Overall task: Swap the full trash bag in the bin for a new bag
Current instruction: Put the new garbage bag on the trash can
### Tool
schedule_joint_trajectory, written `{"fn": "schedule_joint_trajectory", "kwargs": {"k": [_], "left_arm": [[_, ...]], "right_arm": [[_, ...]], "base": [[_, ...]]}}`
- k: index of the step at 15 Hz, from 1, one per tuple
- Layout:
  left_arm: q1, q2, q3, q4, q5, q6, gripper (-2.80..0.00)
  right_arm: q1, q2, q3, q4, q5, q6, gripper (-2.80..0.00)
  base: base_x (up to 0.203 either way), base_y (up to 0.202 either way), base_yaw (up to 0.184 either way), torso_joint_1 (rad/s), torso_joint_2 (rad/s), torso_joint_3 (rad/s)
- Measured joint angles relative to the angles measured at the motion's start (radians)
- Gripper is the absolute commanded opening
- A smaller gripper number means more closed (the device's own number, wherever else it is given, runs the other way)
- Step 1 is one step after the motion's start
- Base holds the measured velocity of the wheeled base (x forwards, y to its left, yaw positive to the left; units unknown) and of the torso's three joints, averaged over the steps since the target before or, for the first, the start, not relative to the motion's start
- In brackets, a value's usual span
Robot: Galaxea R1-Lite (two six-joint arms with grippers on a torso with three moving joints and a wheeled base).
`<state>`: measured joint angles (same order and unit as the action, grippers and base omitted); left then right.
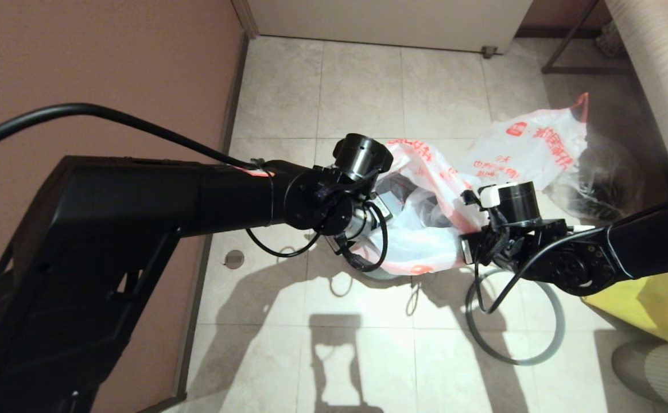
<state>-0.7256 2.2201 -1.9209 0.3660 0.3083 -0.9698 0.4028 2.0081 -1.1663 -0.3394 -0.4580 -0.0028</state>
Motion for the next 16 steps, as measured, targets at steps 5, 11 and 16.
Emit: {"fn": "schedule_joint_trajectory", "kwargs": {"k": [5,11,16], "left_arm": [[0.006,-0.001,-0.003,-0.001,-0.003,0.0,-2.8],[0.008,0.003,-0.004,0.0,-0.002,0.0,-2.8],[0.009,0.004,-0.004,0.001,-0.002,0.0,-2.8]], "right_arm": [[0.009,-0.089,0.098,0.022,-0.01,0.002,0.0],[0.028,-0.264,0.152,0.214,0.05,0.126,0.0],[0.073,-0.353,0.166,0.305,0.129,0.222,-2.8]], "base": [[0.0,0.0,0.0,0.0,0.0,0.0],[0.0,0.0,0.0,0.0,0.0,0.0],[0.0,0.0,0.0,0.0,0.0,0.0]]}}
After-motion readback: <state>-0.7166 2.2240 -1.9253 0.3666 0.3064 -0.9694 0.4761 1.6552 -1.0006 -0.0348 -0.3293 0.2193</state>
